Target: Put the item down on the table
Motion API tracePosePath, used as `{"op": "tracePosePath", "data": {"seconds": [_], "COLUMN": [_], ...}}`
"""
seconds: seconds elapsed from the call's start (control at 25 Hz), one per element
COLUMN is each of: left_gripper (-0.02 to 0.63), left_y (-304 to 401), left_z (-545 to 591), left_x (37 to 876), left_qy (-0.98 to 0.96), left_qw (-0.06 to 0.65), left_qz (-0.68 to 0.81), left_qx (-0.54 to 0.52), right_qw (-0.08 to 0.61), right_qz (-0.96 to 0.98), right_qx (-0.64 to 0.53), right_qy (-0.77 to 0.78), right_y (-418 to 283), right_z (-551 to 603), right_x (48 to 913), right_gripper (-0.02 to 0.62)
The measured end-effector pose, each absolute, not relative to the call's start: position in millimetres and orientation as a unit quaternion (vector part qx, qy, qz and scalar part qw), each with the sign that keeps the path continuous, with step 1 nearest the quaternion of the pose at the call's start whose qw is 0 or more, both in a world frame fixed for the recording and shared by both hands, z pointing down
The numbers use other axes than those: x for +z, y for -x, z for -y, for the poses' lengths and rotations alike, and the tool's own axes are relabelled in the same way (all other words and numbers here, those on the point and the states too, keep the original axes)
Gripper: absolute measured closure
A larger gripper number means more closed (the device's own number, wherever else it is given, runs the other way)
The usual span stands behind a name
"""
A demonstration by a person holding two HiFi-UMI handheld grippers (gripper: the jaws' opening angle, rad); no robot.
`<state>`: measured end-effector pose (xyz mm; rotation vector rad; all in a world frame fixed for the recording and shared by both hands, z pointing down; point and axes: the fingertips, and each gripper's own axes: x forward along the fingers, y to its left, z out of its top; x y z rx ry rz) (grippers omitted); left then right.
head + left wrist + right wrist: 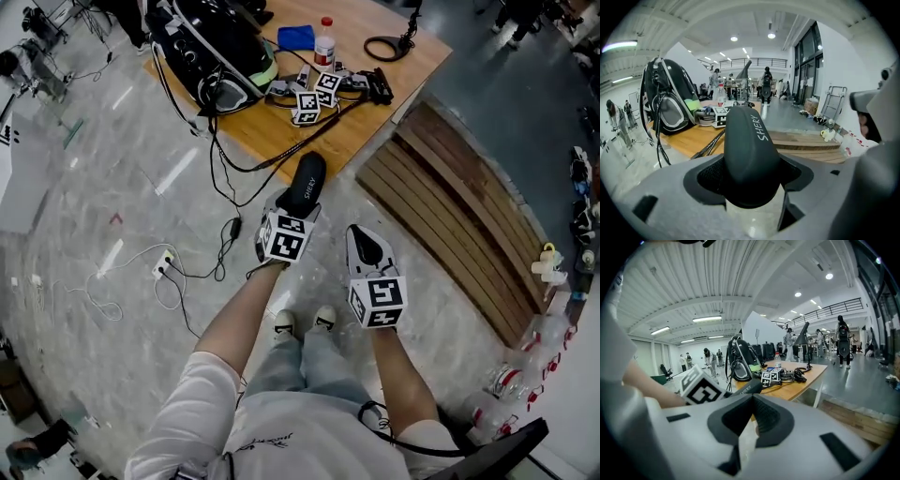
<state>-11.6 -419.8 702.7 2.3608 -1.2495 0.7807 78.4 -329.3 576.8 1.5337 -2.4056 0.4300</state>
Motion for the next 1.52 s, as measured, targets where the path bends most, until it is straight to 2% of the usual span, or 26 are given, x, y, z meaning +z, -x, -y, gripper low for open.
{"op": "tracePosePath", "data": {"seconds": [0.32,0.52,1.08,1.52], "left_gripper": [0.272,0.272,0.272,0.255], "left_y": [5,-1,-3,3], "left_z": [466,473,477,483], "left_x": [751,759,783,785], "left_qy": [-0.816,-0.81,-0.813,-0.815], "left_qw": [0.24,0.245,0.239,0.205], "left_qz": [0.435,0.434,0.43,0.445], "left_qx": [0.295,0.307,0.312,0.309], "right_qw": [0.132,0.129,0.132,0.134], "right_qz": [0.825,0.826,0.826,0.825], "right_qx": [0.167,0.169,0.18,0.191], "right_qy": [-0.523,-0.522,-0.517,-0.515], "right_y": [-89,-95,-95,-98], "right_z": [336,337,348,343], "right_x": [612,617,641,650], "right_gripper": [0.591,0.591,0.592,0.591]}}
